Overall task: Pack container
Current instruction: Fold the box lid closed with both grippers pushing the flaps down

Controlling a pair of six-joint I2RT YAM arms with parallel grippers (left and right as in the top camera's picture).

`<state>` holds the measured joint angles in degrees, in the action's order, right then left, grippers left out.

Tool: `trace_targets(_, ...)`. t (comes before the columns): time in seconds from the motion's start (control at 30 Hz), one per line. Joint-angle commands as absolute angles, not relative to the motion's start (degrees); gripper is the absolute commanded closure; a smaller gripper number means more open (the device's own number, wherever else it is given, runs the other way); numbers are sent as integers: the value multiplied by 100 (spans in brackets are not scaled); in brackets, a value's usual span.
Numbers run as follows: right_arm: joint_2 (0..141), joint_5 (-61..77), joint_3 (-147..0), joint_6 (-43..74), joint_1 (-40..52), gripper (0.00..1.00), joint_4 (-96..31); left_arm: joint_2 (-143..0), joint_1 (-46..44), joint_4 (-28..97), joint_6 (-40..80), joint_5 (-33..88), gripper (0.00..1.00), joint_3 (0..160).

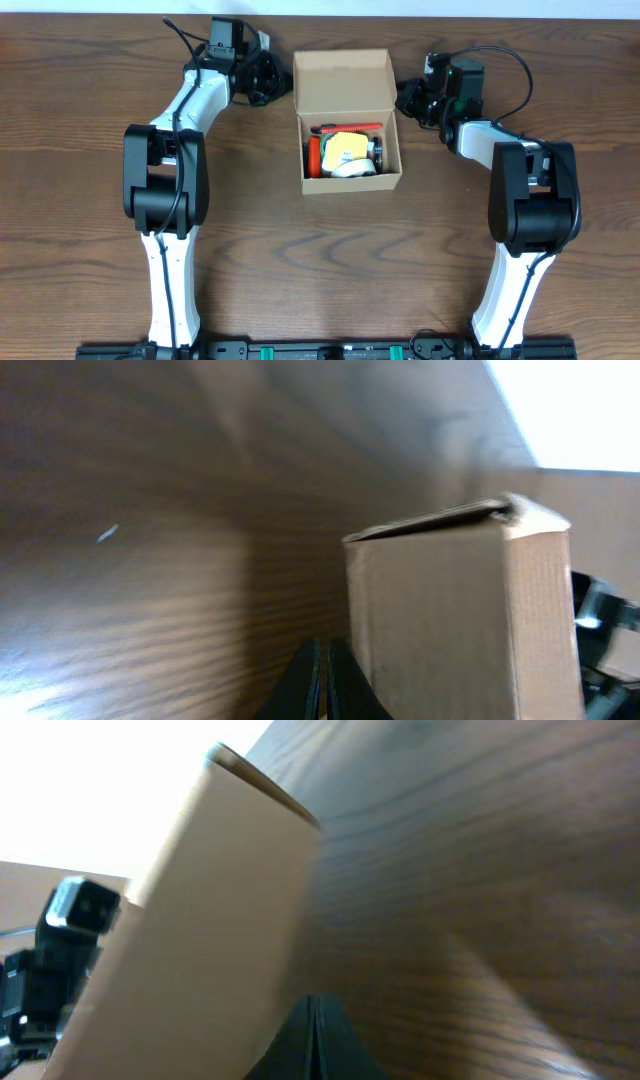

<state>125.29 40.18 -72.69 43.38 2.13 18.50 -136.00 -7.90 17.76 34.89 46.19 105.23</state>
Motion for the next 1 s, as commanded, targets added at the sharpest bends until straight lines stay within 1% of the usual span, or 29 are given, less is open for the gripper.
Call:
trace_targets(0.0,12604,4484,-7297,4233,239,99,2018,-13673,-720,1592,3603,5148,94,10573)
trace_targets(0.47,12589,5857,-8055,3907,-110,99,2058,-13670,-548,1581,3461,6053,94,11640)
trace_targets(0.7,12304,6027,-8202,3634,-113,98,1933,-13670,-548,1857,3092,6399,94,11957)
trace_targets(0.8,12079,6020,-8202,3262,-110,98,1476,-13627,-548,2182,2882,6412,94,11970)
trace_targets(0.97,11596,5675,-8202,2200,-104,98,-16,-13437,-548,2969,2226,6361,94,11974)
